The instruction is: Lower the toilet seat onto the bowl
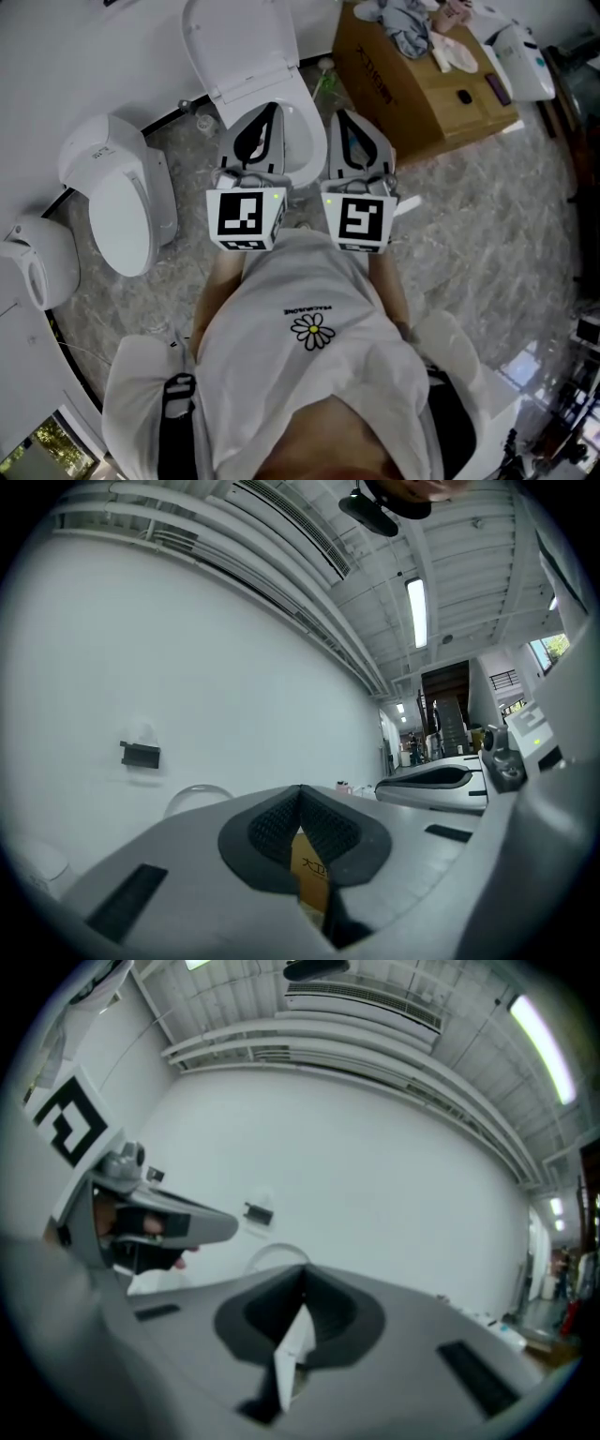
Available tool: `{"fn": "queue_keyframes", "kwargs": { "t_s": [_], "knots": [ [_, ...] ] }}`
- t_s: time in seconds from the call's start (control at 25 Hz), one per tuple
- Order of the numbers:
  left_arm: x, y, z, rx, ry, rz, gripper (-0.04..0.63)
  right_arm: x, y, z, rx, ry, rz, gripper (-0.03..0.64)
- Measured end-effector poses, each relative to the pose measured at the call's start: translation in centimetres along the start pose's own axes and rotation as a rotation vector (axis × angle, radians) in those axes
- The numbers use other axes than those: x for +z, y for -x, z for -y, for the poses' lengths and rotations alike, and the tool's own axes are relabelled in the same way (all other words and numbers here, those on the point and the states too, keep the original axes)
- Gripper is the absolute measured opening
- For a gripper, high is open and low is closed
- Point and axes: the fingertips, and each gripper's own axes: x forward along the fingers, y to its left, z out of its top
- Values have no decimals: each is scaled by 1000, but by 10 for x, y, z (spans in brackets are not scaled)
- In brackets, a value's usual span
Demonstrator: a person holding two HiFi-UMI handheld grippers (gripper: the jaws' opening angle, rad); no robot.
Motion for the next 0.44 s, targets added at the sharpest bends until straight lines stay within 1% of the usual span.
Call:
{"fn": "queue_keyframes", "kwargs": {
  "t_s": [0.16, 0.44],
  "knots": [
    [1, 2, -1, 12, -22, -8, 20, -2, 1, -1, 4, 8, -8, 31],
    [-1, 2, -2, 19, -16, -7, 20, -3, 1, -3, 20, 9, 5, 31]
  ]
}}
